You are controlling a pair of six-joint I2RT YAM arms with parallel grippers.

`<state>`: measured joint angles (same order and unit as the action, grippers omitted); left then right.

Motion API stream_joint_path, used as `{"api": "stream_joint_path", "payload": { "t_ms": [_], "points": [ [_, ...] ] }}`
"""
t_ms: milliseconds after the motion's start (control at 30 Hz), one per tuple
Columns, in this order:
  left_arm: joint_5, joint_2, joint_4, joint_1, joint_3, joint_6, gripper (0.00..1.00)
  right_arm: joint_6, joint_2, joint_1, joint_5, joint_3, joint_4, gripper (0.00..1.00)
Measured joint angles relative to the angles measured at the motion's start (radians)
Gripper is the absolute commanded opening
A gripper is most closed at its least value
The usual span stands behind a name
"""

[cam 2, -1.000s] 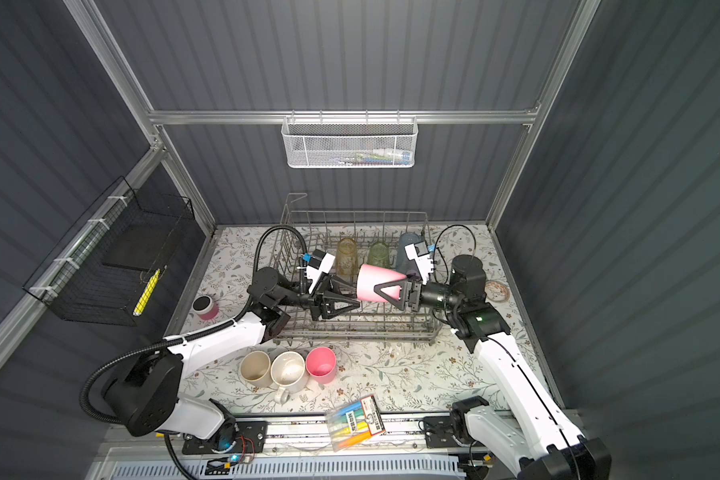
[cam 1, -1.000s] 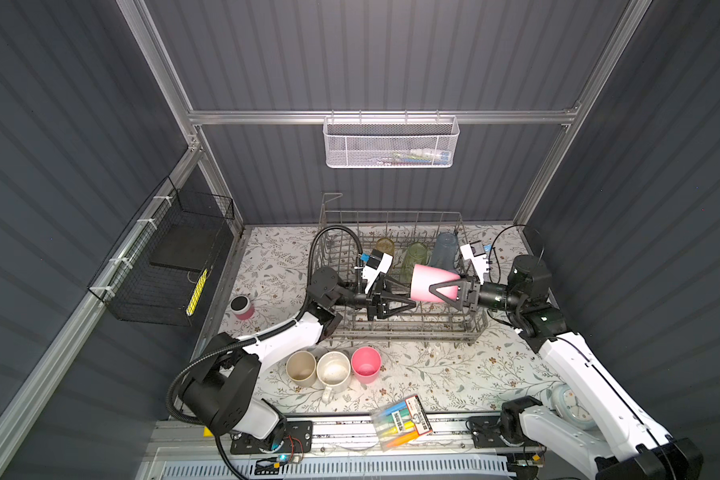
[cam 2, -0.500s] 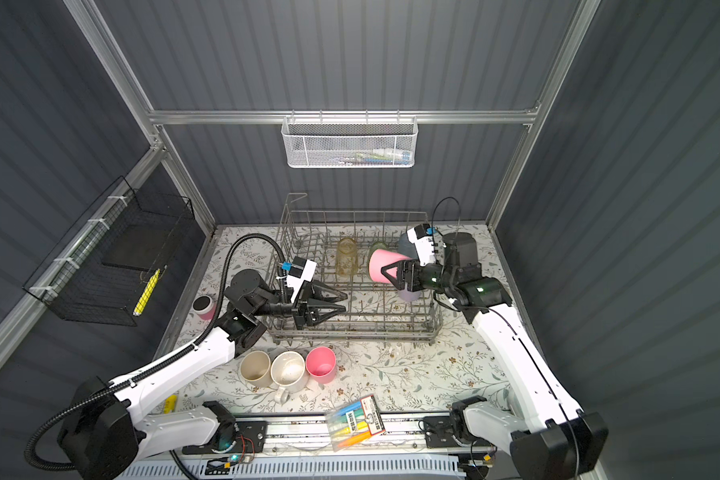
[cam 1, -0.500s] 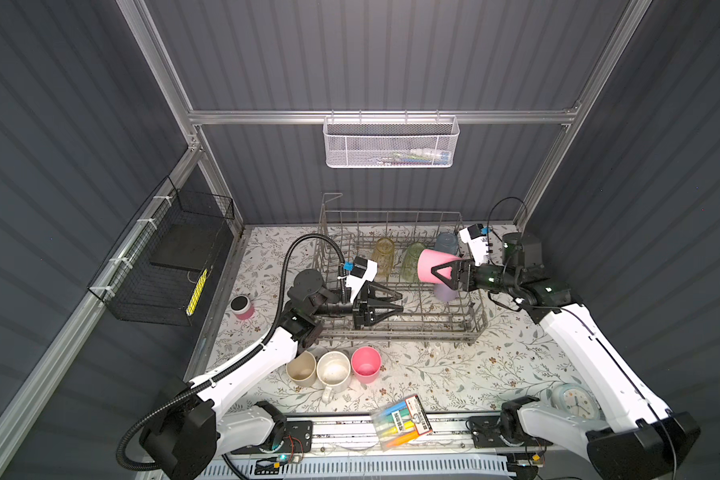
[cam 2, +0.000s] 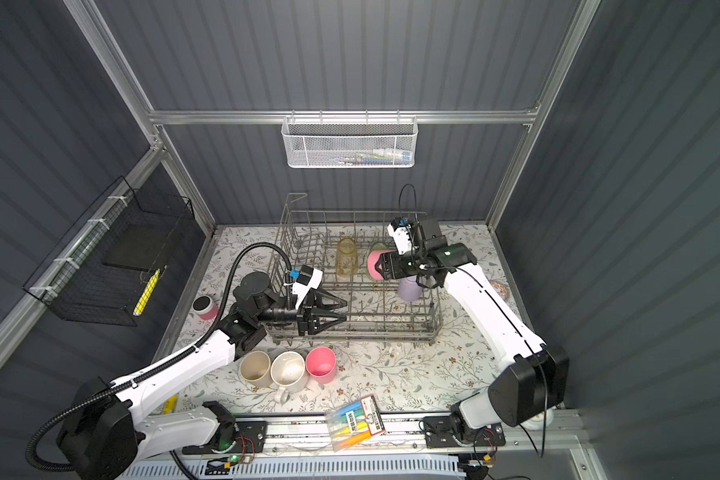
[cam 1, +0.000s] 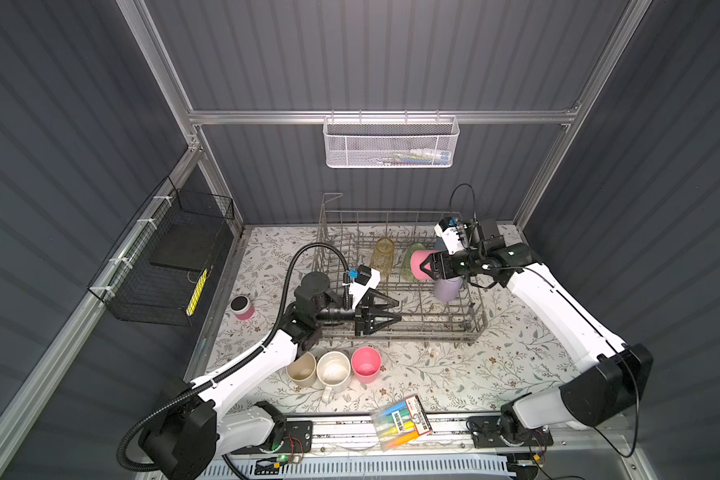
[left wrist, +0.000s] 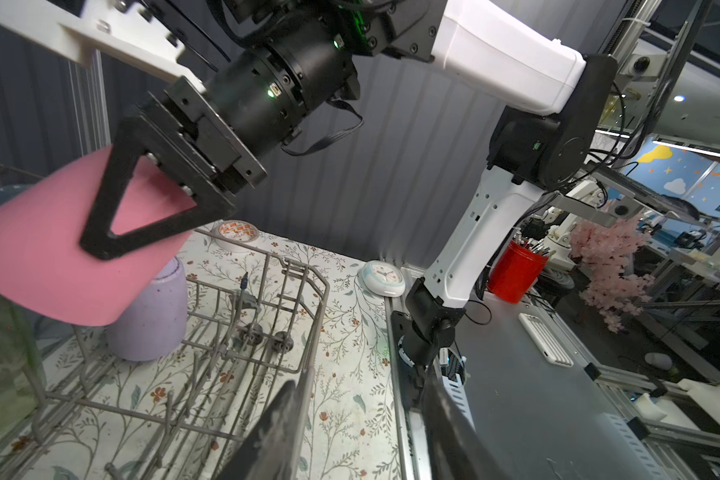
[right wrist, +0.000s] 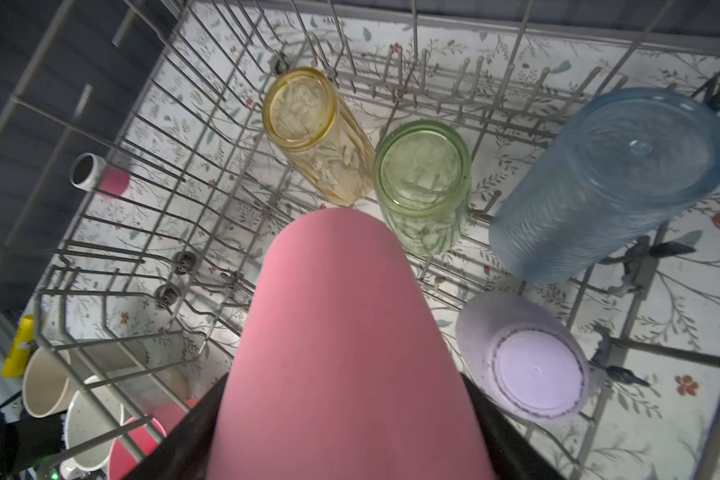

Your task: Load the cups into the dish rack

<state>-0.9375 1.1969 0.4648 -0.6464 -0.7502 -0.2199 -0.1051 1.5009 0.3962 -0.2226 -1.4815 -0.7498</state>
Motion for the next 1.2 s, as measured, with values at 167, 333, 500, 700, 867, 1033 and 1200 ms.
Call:
{"api": "stream_joint_path", "payload": {
  "t_ms": [167, 333, 500, 700, 867, 1033, 1200],
  "points": [
    [0.005, -0.012, -0.044, 0.000, 0.000, 0.033, 0.67, 0.037, 0.077, 0.039, 0.060, -0.068, -0.066, 0.52],
    [0.008, -0.013, -0.061, 0.000, 0.000, 0.051, 0.82, 0.058, 0.113, 0.047, 0.087, -0.092, -0.105, 0.55],
    [0.011, -0.012, -0.068, 0.000, 0.000, 0.060, 0.88, 0.070, 0.163, 0.057, 0.105, -0.139, -0.135, 0.55],
    [0.011, -0.010, -0.069, 0.000, 0.000, 0.060, 0.90, 0.089, 0.231, 0.085, 0.127, -0.187, -0.161, 0.56],
    [0.011, -0.010, -0.069, 0.000, 0.000, 0.060, 0.90, 0.095, 0.279, 0.101, 0.141, -0.219, -0.177, 0.57],
    [0.011, -0.010, -0.073, 0.000, 0.000, 0.060, 0.90, 0.101, 0.318, 0.108, 0.162, -0.243, -0.192, 0.58],
    [0.011, -0.010, -0.080, 0.000, 0.000, 0.061, 0.90, 0.108, 0.352, 0.116, 0.194, -0.272, -0.209, 0.59]
  ]
}}
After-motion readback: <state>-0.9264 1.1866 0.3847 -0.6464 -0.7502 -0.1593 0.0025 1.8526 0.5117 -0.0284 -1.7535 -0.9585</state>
